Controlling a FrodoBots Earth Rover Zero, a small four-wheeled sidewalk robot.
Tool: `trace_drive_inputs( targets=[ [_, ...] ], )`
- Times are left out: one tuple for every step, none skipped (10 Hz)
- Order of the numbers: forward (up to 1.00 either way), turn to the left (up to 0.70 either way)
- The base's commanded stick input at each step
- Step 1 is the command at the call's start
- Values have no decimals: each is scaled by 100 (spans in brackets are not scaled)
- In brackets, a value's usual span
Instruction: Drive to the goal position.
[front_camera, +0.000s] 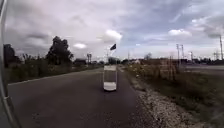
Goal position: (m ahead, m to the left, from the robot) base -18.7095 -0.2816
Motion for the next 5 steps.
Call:
trace_drive_inputs(
  targets=[
    [4, 0],
    [4, 0],
    [4, 0],
    [4, 0],
    [4, 0]
  ],
)
